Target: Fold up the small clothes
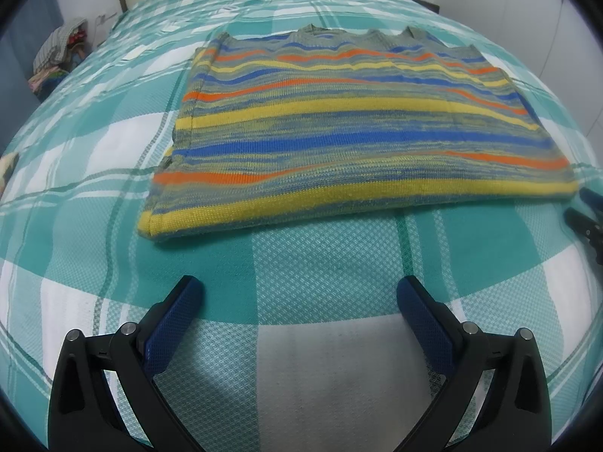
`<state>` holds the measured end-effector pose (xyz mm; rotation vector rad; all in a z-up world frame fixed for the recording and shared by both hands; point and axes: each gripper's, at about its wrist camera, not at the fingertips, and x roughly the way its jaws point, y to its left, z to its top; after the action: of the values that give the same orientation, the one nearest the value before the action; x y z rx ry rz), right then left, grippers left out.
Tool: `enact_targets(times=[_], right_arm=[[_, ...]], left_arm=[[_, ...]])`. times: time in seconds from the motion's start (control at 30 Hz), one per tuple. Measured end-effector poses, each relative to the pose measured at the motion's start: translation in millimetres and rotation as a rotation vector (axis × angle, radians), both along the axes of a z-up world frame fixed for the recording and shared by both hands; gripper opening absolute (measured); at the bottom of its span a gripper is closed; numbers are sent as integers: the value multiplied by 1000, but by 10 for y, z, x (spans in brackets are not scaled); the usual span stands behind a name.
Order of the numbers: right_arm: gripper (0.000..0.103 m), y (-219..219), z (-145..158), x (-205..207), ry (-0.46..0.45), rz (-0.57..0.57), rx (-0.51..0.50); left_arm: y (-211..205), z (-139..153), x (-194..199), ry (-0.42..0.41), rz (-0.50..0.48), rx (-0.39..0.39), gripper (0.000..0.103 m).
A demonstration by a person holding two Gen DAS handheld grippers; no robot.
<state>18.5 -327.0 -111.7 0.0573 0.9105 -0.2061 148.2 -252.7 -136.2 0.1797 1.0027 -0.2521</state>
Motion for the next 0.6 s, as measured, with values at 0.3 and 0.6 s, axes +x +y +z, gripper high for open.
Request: enact_targets(times=[0.3,0.6], right_arm=[[103,-1,0,-1,0,-1,0],[103,-2,2,-3,1,-1,-1]], left_arm=[[-329,-36,131,-1,0,-3,103],[-367,-32,172,1,1,-4,103]])
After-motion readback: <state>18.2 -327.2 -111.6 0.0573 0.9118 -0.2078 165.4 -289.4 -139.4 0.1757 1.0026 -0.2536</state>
